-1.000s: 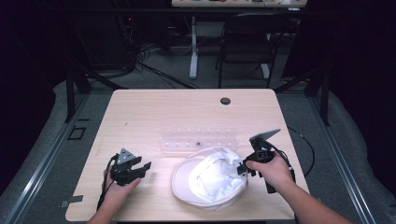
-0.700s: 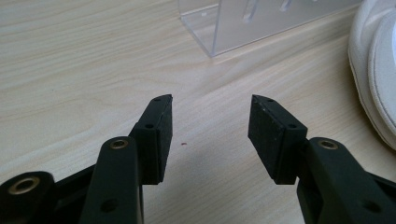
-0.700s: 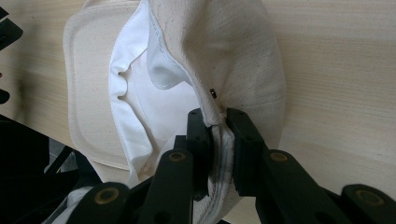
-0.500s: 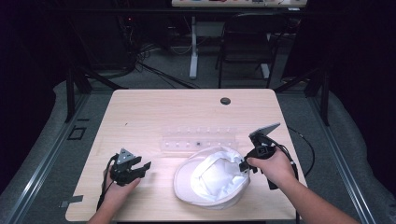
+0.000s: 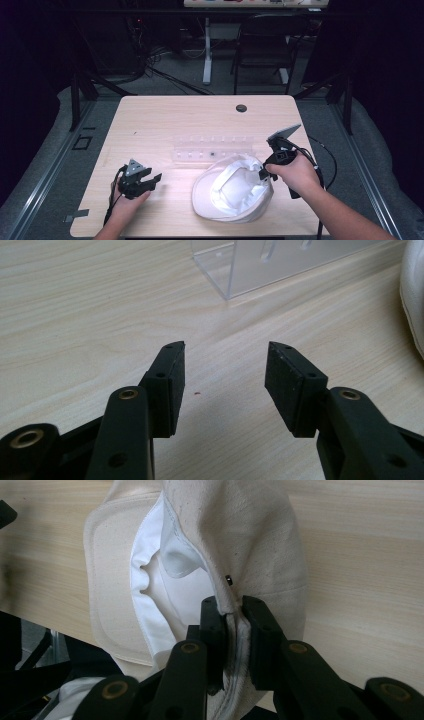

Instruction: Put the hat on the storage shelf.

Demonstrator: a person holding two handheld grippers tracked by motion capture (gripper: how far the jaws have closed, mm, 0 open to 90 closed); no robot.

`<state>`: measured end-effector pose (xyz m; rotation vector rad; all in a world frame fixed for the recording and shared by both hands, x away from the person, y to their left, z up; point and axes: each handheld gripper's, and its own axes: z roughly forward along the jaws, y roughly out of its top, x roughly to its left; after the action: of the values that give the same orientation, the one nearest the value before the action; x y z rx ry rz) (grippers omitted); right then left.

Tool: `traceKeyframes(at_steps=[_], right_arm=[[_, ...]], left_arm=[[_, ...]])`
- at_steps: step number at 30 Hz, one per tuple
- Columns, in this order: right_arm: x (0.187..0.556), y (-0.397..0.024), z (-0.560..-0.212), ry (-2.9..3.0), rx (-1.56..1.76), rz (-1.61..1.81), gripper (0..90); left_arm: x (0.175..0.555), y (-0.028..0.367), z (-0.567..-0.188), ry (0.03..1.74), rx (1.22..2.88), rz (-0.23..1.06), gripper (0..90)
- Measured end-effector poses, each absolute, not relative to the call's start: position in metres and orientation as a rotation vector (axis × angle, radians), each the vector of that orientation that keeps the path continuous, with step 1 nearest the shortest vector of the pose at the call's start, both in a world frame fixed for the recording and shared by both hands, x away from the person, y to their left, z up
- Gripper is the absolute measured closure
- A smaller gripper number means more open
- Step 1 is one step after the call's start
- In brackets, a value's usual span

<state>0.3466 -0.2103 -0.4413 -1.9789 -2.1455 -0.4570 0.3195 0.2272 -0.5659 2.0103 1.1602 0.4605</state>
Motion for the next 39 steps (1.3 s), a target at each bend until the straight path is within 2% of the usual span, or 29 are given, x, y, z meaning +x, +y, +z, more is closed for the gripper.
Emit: traceKeyframes(at_steps=[25, 39], right_arm=[[0.349, -0.211, -0.378, -2.232, -2.031, -0.32, 80.5], [0.353, -0.212, -0.36, -2.196, -2.045, -0.294, 80.7]], left_arm=[[0.32, 0.227, -0.567, 1.159, 2.015, 0.459, 50.7], [0.32, 0.226, -0.567, 1.152, 2.024, 0.462, 50.7]])
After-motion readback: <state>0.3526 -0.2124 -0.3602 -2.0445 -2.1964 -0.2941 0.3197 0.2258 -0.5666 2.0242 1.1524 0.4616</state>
